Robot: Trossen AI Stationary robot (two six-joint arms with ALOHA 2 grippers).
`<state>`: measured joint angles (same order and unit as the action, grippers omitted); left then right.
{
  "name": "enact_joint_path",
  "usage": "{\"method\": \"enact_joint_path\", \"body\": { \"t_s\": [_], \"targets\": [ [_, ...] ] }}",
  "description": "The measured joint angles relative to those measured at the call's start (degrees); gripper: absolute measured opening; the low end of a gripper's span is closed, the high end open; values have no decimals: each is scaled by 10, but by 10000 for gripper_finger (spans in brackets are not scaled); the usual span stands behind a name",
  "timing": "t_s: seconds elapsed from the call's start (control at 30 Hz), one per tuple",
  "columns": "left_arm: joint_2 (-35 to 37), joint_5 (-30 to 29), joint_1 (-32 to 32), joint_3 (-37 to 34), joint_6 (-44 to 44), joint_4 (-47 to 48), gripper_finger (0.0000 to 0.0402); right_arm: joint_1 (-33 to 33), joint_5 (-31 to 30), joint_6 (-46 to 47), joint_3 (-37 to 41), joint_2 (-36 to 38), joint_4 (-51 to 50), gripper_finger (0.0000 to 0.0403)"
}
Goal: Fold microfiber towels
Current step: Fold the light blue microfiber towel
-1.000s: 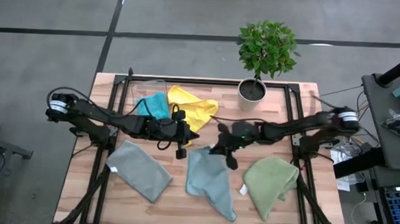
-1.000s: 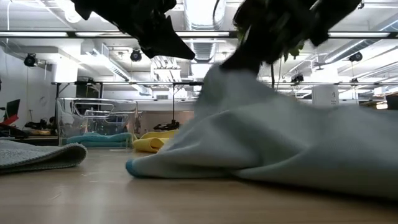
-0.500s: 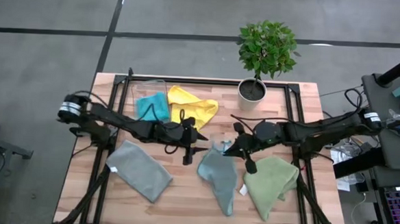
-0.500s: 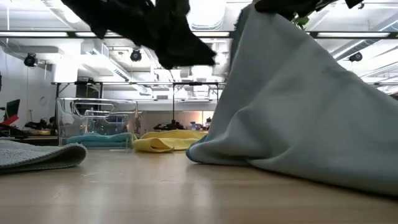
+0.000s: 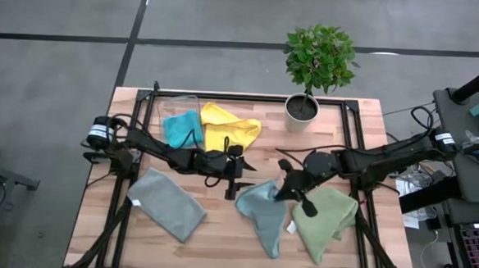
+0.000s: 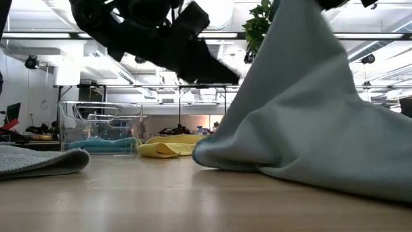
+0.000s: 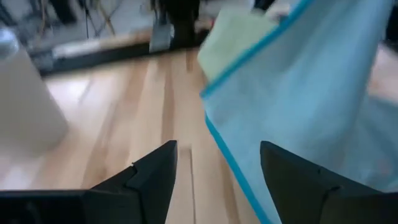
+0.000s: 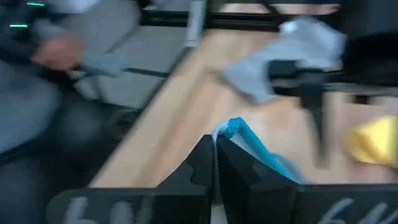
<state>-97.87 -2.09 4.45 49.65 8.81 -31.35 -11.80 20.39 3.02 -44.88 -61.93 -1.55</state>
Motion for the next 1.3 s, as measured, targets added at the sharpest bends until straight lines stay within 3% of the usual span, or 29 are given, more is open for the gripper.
{"method": "enact_joint_path", "body": {
  "t_s": [0.17, 0.37, 0.53, 0.67, 0.77, 0.87, 0.97, 1.13, 1.3],
  "targets": [
    [-17, 117, -10, 1, 25, -112, 215, 0, 19, 10, 0, 0, 2, 9],
    [-110, 167, -21, 27, -2, -269, 215, 1, -97, 9, 0, 0, 7, 9],
    [-159, 172, -20, 55, -23, -281, 209, 0, -99, 15, 0, 0, 7, 9],
    [-161, 209, -21, 59, -12, -283, 162, 1, -100, 14, 0, 0, 10, 9],
    [-152, 211, -21, 52, -5, -279, 85, 1, -100, 14, 0, 2, 9, 9],
    [-126, 210, -25, 44, -6, -245, 15, 0, -99, 14, 0, 9, 8, 9],
    [-76, 189, -26, 34, 3, -161, 5, -3, -101, 17, 0, 17, 0, 9],
    [46, 122, -19, 39, 36, 63, 1, -3, -106, 32, 0, 30, -26, 9],
    [143, 95, -4, 38, 34, 202, 0, -3, -163, 32, 0, 16, -38, 9]
  ]
}}
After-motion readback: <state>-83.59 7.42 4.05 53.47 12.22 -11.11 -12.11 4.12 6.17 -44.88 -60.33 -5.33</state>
